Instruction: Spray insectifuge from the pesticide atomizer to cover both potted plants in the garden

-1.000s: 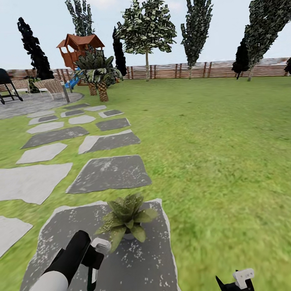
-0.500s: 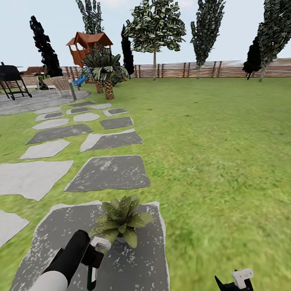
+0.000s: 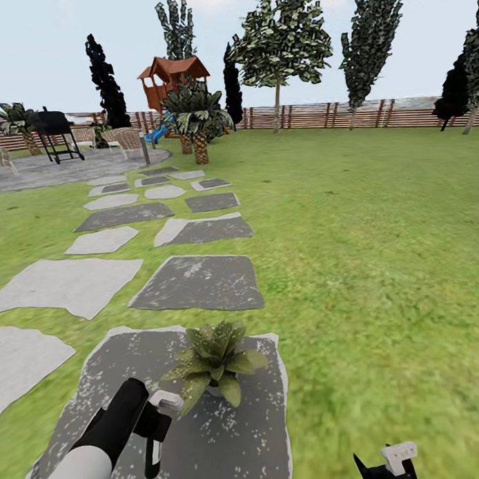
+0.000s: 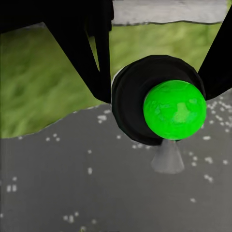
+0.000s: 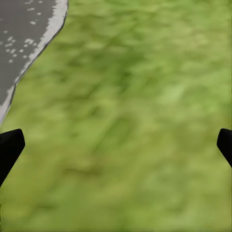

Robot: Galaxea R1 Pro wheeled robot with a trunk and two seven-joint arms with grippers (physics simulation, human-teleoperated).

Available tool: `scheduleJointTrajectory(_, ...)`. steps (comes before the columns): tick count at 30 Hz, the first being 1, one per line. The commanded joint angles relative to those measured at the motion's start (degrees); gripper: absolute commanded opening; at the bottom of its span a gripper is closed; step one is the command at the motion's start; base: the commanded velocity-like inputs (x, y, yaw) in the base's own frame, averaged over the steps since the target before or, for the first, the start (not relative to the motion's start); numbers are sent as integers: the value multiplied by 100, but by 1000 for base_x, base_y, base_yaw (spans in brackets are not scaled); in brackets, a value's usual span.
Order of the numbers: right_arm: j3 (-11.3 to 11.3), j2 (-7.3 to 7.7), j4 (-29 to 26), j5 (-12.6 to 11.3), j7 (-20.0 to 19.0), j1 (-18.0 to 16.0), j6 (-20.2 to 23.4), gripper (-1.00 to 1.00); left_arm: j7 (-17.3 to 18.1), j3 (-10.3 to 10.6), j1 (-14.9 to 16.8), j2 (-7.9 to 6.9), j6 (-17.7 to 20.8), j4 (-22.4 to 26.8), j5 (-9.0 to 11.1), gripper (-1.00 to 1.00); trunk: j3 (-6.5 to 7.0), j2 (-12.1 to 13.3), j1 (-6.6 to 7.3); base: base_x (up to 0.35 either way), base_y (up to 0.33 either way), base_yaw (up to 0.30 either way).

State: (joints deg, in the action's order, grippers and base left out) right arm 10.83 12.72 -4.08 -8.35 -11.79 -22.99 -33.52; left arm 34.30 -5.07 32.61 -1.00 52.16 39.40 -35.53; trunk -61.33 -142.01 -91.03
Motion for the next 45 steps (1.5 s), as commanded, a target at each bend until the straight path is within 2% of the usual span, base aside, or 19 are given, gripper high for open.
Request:
scheduleJointTrajectory(1, 40, -17, 4, -62, -41, -3, -15, 100, 52, 3, 8, 12, 13, 11, -55, -100, -5, -2, 1, 0, 0, 2)
scheduleJointTrajectory(4, 26, 13, 3, -62, -36, -3, -15, 100, 45, 28, 17, 65, 13, 23, -63, -100, -5, -2, 1, 2, 0, 0)
scheduleJointTrajectory(10, 26, 23, 3, -62, -34, -3, -15, 100, 42, 33, 18, 71, -3, 24, -68, -100, -5, -2, 1, 182, -125, 22)
scheduleJointTrajectory(20, 30, 13, 3, -62, -34, -3, -15, 100, 42, -12, 18, 54, 2, 37, -60, -100, -5, -2, 1, 201, -211, 231)
scheduleJointTrajectory(34, 25, 20, 3, -62, -34, -3, -15, 100, 42, -11, 17, 65, 5, 42, -59, -100, -5, -2, 1, 8, -267, 13)
scheduleJointTrajectory(45, 25, 20, 3, -62, -34, -3, -15, 100, 44, -14, 16, 70, 11, 42, -59, -100, -5, -2, 1, 0, -257, 250)
